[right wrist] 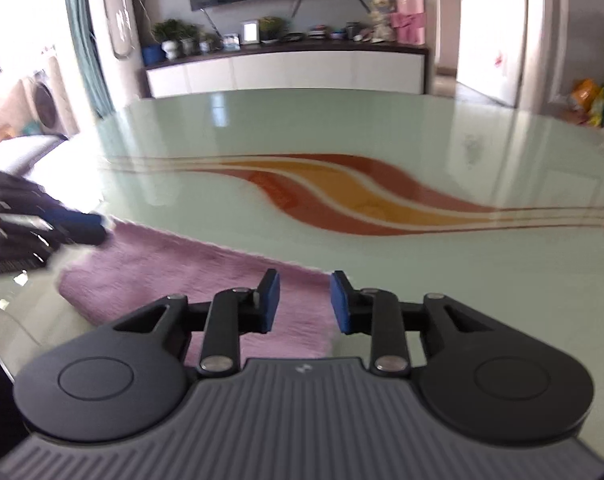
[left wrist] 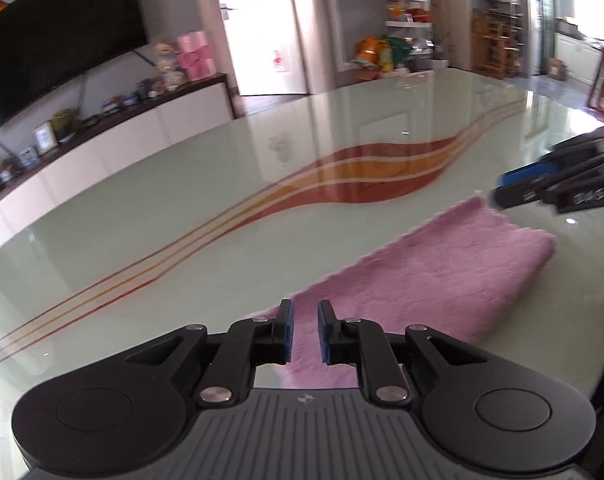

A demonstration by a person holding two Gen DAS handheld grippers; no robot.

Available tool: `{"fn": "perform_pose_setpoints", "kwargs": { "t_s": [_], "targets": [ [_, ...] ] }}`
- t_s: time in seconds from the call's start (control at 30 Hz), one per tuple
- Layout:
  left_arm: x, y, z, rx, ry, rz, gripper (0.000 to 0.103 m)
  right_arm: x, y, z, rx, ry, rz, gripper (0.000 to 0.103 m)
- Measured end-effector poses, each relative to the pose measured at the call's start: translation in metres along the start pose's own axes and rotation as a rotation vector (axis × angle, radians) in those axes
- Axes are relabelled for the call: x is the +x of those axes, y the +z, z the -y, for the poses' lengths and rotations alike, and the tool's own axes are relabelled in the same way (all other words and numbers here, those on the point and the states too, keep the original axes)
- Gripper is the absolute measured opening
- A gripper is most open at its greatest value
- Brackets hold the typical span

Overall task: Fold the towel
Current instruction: 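Open both grippers to release the folded towel edge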

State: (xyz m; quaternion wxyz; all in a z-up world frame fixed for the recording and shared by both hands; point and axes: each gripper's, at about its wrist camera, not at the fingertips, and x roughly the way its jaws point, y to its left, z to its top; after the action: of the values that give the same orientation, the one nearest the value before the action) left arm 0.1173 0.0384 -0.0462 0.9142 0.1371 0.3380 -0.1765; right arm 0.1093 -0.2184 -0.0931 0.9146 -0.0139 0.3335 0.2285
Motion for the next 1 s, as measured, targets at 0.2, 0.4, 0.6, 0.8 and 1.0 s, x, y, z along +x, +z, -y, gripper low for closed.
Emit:
{"fn": "perform_pose_setpoints", "kwargs": {
  "t_s": [0.2,0.4,0.6,0.8,1.0],
  "targets": [
    [0.023,0.000,-0.001,-0.079,-0.047,0.007,0.035,0.027,0.004,-0.002,0.024,0.032,-0.028,0.028],
    [0.041,-0.010,-0.010,-0.119,-0.056,-0.018,0.037,0.031,-0.003,0.005,0.059,-0.003,-0.025,0.027],
    [0.042,-0.013,-0.010,-0.124,-0.051,-0.001,0.038,0.030,-0.004,0.009,0.069,-0.076,-0.009,0.028],
    [0.019,-0.017,-0.008,-0.097,0.022,0.041,0.044,0.018,-0.008,0.006,0.021,-0.160,0.039,0.032],
    [0.025,-0.020,-0.019,-0.143,-0.004,0.000,0.045,0.017,0.000,-0.016,-0.047,-0.155,0.095,0.040]
  ]
}}
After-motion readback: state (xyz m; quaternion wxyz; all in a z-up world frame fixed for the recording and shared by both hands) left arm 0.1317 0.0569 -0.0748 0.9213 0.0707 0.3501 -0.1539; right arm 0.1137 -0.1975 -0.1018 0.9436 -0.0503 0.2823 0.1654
